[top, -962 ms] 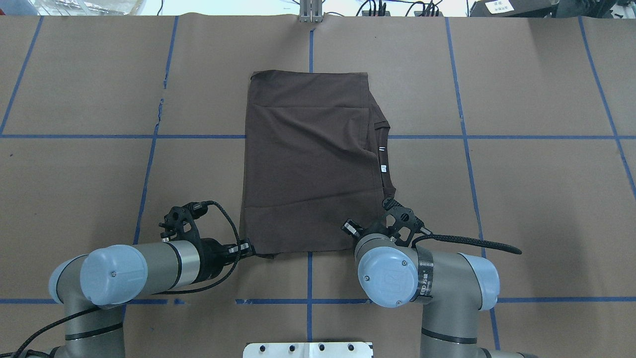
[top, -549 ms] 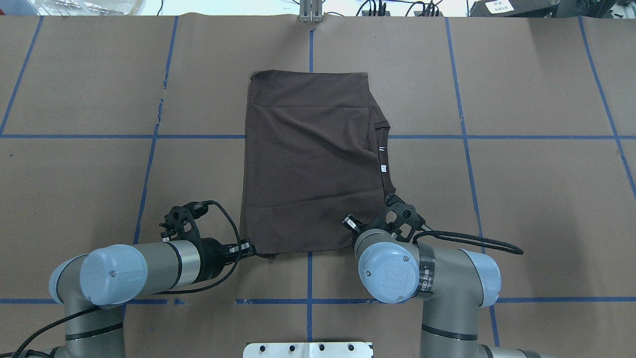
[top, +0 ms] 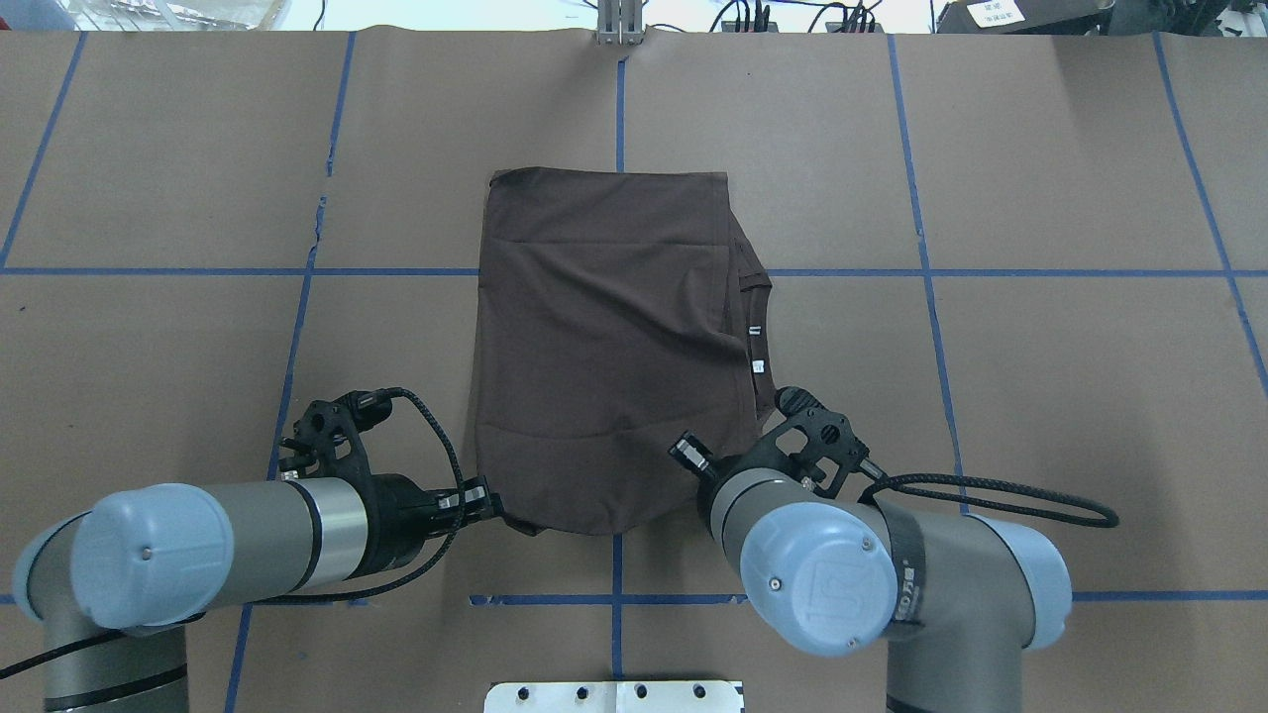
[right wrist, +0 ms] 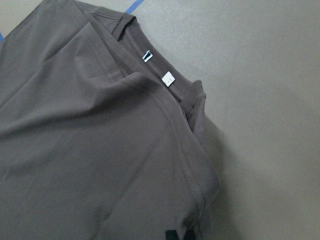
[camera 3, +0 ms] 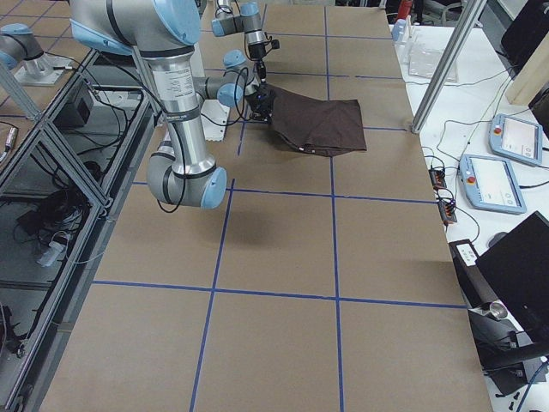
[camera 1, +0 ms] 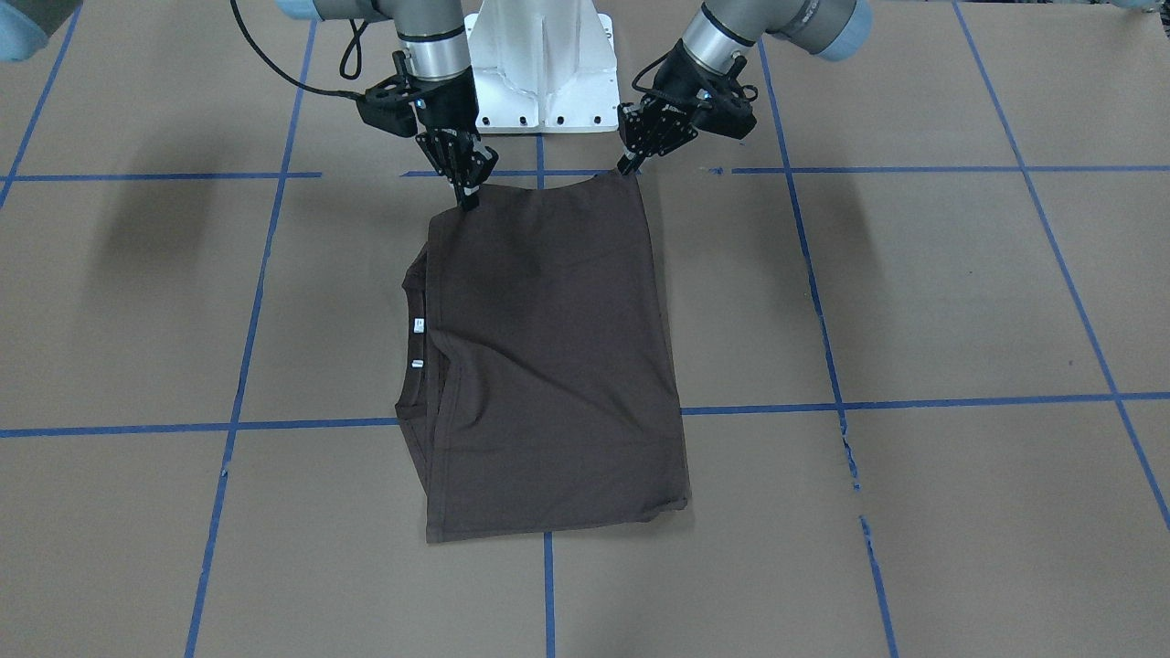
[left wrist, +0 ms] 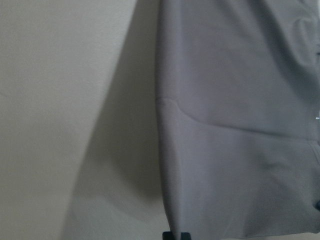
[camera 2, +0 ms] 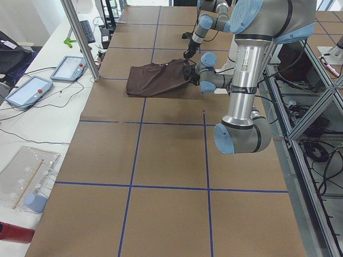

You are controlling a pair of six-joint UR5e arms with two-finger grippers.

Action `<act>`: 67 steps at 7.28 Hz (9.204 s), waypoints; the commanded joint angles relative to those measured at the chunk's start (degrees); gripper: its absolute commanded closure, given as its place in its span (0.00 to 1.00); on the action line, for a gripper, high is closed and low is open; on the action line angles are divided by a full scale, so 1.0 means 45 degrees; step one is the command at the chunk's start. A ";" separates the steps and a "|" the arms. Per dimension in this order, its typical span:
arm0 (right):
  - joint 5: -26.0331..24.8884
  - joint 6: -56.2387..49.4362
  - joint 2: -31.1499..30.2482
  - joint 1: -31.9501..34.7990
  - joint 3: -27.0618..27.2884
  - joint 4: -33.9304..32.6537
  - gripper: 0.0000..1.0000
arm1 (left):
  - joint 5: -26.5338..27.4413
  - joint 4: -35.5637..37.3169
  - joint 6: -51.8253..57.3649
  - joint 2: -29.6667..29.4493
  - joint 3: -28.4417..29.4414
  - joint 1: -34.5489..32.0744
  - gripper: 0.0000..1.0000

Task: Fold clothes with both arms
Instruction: 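Lift the near edge with both grippers and fold it away from the robot, then lay the folded edge over the shirt with both grippers, then release the shirt and raise the right gripper away while the left gripper holds, then press the left gripper along the folded shirt's side edge, smoothing it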

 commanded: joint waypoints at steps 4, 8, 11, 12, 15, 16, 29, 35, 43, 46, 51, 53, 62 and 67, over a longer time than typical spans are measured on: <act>-0.0824 0.1138 0.0071 -0.2064 0.3431 -0.3940 1.00 | -0.0924 0.4209 -0.0584 0.0325 -0.3891 0.0946 1.00; -0.0242 -0.0015 0.0887 0.0549 0.1620 -0.3862 1.00 | -0.1026 0.5717 0.1466 -0.3152 -0.0946 -0.1180 1.00; 0.0210 -0.0641 0.1165 0.1938 -0.1468 -0.0897 1.00 | -0.1027 0.5542 0.2482 -0.3544 0.0889 -0.2605 1.00; 0.0366 -0.1048 0.1165 0.2213 -0.1667 -0.0873 1.00 | -0.1007 0.5503 0.2562 -0.3992 0.1786 -0.2803 1.00; 0.0426 -0.1169 0.1204 0.2372 -0.2430 -0.0854 1.00 | -0.0949 0.4139 0.2563 -0.4425 0.3548 -0.2864 1.00; 0.0426 -0.1169 0.1224 0.2372 -0.2547 -0.0854 1.00 | -0.0948 0.4135 0.2582 -0.4697 0.3862 -0.2960 1.00; 0.0777 -0.2594 0.1693 0.3036 -0.4911 0.1451 1.00 | -0.0909 0.3393 0.2856 -0.5442 0.5877 -0.3235 1.00; 0.0953 -0.5378 0.1595 0.3407 -0.5008 0.1471 0.00 | -0.0948 0.3002 0.5027 -0.5267 0.5857 -0.3429 0.01; 0.1207 -0.8860 0.1751 0.3055 -0.5727 0.1470 0.00 | -0.2530 0.2592 0.7387 -0.4173 0.5252 -0.4856 0.00; 0.1343 -1.0968 0.1751 0.4669 -0.6587 0.1431 0.00 | -0.2511 0.2592 0.7387 -0.4153 0.5252 -0.4875 0.00; 0.4917 -1.2732 0.1693 0.7021 -0.6438 0.2837 0.00 | -0.2531 -0.0128 0.6592 -0.3280 0.5290 -0.4313 0.00; 0.5366 -1.2732 0.1343 0.7040 -0.5540 0.2819 0.00 | -0.2395 -0.1254 0.4918 -0.2571 0.5135 -0.3085 0.02; 0.5328 -1.2712 0.1205 0.7021 -0.5439 0.2818 0.00 | -0.0831 -0.1138 0.2563 -0.2298 0.4685 -0.1067 0.51; 0.5309 -1.2732 0.1087 0.7040 -0.5439 0.2818 0.00 | -0.0792 -0.1138 0.2543 -0.2219 0.4685 -0.1047 1.00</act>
